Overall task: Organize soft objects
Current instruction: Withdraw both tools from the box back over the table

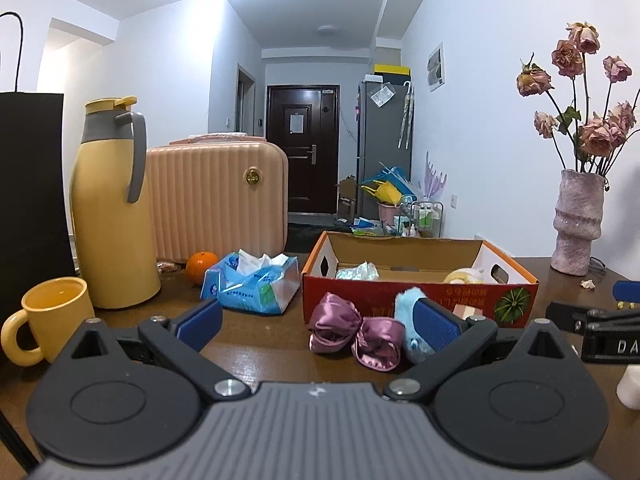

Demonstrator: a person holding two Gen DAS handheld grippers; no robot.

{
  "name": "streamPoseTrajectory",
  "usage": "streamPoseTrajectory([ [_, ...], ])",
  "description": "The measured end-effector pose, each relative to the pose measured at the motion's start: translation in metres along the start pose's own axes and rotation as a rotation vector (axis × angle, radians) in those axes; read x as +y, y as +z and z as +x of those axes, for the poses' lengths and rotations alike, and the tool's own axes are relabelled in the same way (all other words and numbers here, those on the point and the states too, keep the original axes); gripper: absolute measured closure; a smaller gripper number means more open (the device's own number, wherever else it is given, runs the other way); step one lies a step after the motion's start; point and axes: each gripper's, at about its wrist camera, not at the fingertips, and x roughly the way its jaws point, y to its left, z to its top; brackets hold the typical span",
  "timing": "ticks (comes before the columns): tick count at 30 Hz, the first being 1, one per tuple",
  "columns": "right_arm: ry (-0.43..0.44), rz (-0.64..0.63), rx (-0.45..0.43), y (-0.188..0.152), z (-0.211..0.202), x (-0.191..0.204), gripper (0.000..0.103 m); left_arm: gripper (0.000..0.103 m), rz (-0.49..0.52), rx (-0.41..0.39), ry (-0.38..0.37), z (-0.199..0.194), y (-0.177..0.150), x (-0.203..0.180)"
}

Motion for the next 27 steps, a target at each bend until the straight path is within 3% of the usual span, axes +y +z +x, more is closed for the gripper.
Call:
streamPoseTrajectory([
  [15, 0.017, 0.001, -0.053, 0.022, -0.043, 0.008, 0.0, 0.0, 0.016, 0.027, -0.024, -0.042, -0.002, -0.002],
  [27, 0.018, -0.027, -0.023, -0.001, -0.095, 0.014, 0.0, 0.0, 0.009, 0.026, -0.042, -0.094, -0.014, 0.005],
])
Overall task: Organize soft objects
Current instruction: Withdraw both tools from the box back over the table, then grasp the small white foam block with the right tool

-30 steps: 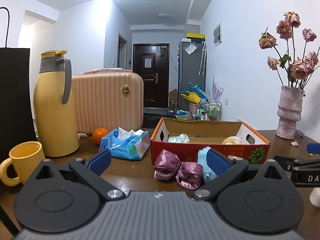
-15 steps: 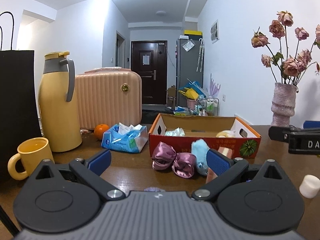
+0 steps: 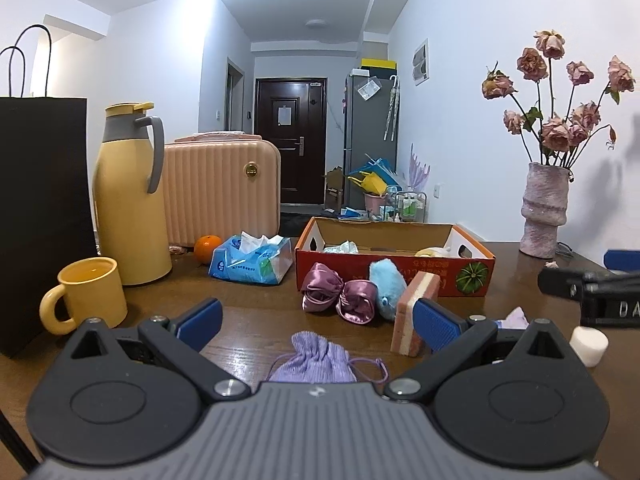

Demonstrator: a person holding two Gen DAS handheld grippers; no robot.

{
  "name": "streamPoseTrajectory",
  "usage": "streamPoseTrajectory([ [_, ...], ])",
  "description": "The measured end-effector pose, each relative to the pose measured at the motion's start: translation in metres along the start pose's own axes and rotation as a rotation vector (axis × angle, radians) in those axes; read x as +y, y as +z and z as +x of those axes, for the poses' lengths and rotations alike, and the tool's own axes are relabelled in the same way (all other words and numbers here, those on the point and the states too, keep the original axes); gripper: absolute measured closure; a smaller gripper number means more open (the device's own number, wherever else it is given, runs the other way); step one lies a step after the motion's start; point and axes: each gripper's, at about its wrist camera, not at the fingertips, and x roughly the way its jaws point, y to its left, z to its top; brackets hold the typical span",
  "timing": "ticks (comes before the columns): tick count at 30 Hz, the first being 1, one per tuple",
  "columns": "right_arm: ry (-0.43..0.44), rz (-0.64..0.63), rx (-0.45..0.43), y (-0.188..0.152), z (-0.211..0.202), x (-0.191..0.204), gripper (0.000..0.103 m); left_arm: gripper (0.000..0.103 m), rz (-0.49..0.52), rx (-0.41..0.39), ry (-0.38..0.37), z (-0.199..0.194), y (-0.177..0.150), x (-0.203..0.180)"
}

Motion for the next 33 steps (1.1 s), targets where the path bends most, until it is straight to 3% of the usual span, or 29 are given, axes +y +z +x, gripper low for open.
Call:
streamPoseTrajectory([
  [20, 0.009, -0.026, 0.113, -0.068, -0.079, 0.008, 0.0, 0.0, 0.002, 0.093, -0.011, -0.063, -0.049, -0.005],
  [33, -0.003, -0.06, 0.226, -0.107, -0.083, 0.022, 0.001, 0.0, -0.022, 0.155, -0.014, -0.069, -0.077, 0.002],
])
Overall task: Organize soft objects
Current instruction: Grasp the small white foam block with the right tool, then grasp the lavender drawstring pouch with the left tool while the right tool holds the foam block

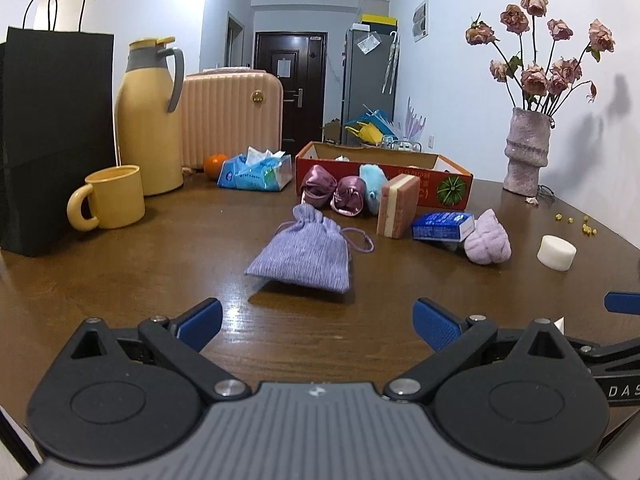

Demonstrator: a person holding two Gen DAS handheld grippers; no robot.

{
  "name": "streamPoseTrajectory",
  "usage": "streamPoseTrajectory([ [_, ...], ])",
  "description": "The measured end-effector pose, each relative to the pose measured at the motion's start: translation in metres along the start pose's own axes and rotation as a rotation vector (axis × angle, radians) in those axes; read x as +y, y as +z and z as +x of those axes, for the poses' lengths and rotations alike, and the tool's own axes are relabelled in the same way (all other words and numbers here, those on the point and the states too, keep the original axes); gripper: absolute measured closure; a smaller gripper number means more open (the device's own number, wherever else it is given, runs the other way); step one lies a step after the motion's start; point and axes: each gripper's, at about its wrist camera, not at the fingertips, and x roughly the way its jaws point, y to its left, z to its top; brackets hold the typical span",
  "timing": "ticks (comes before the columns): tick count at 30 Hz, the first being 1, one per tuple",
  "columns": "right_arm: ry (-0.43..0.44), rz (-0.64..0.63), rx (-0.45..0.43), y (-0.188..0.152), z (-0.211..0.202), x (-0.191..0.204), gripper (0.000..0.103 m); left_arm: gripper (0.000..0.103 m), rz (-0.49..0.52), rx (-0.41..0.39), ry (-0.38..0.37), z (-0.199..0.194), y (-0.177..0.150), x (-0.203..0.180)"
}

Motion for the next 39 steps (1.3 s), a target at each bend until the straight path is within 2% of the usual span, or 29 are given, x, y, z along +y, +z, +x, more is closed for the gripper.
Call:
streamPoseTrajectory([
  [3, 0.011, 0.008, 0.016, -0.005, 0.004, -0.001, 0.004, 0.0, -0.004, 0.002, -0.004, 0.001, -0.001, 0.002],
  [5, 0.021, 0.012, 0.026, -0.008, 0.006, -0.002, 0.014, 0.0, -0.009, 0.0, -0.009, 0.001, -0.001, 0.003],
  [9, 0.049, 0.006, 0.033, -0.01, 0.01, -0.001, 0.027, 0.0, -0.013, 0.0, -0.023, 0.004, -0.001, 0.004],
  [12, 0.084, -0.004, 0.056, -0.011, 0.015, 0.002, 0.046, 0.0, -0.012, -0.003, -0.038, 0.008, 0.0, 0.004],
  [14, 0.103, -0.014, 0.071, -0.01, 0.017, 0.005, 0.078, 0.0, -0.018, -0.014, -0.055, 0.011, 0.002, 0.006],
  [15, 0.117, -0.015, 0.081, -0.01, 0.019, 0.005, 0.084, 0.0, -0.023, -0.019, -0.065, 0.012, 0.002, 0.007],
  [20, 0.103, -0.02, 0.077, 0.002, 0.017, 0.003, 0.085, 0.0, -0.037, -0.043, -0.126, 0.027, 0.01, 0.016],
  [27, -0.061, -0.087, 0.162, 0.039, 0.027, 0.005, 0.085, 0.0, -0.126, -0.053, -0.212, 0.056, 0.024, 0.046],
  [31, -0.13, -0.113, 0.163, 0.069, 0.032, 0.008, 0.085, 0.0, -0.159, -0.015, -0.259, 0.067, 0.03, 0.058],
  [35, -0.111, -0.121, 0.131, 0.087, 0.042, 0.014, 0.085, 0.0, -0.13, -0.01, -0.252, 0.07, 0.032, 0.055],
  [39, -0.056, -0.099, 0.111, 0.086, 0.062, 0.015, 0.085, 0.0, -0.085, 0.0, -0.216, 0.07, 0.034, 0.048],
])
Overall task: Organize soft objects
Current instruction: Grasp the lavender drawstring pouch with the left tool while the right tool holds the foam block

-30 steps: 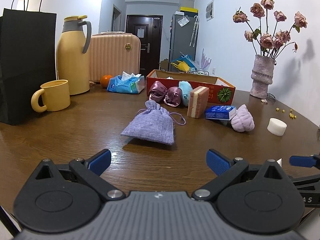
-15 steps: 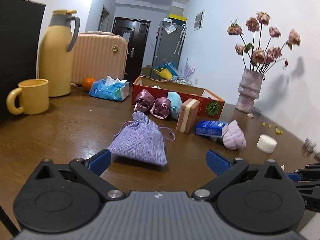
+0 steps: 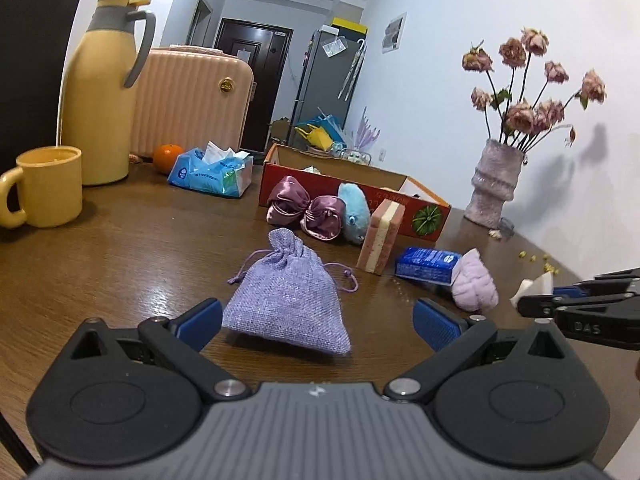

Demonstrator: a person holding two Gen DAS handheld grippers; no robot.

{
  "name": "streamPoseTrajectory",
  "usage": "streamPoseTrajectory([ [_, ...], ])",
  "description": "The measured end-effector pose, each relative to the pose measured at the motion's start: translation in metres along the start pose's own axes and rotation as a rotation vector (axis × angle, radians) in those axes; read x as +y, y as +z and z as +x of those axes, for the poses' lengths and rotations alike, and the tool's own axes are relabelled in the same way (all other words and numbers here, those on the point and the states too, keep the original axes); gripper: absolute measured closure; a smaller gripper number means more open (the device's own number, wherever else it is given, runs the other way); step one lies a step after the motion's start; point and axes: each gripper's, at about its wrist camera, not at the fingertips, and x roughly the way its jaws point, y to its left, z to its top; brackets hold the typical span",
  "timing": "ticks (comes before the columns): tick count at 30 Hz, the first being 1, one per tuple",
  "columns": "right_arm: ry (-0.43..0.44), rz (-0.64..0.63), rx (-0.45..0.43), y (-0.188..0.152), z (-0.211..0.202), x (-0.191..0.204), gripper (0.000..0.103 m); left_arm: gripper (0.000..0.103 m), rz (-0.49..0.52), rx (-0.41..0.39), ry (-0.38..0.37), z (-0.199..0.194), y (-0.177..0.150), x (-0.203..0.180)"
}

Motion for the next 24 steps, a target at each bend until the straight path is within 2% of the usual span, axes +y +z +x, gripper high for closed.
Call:
streamPoseTrajectory([
  [4, 0.073, 0.045, -0.032, -0.01, 0.014, -0.003, 0.085, 0.0, 0.044, 0.01, 0.069, 0.003, 0.009, -0.008],
  [9, 0.106, 0.12, -0.066, -0.016, 0.026, -0.025, 0.085, 0.0, 0.076, 0.017, 0.132, 0.011, 0.023, -0.018],
  [18, 0.133, 0.227, -0.128, -0.013, 0.051, -0.062, 0.085, 0.0, 0.181, 0.141, 0.196, 0.062, 0.038, -0.041],
  [24, 0.175, 0.224, -0.146, -0.005, 0.07, -0.07, 0.085, 0.0, 0.141, 0.205, 0.237, 0.1, 0.032, -0.039],
])
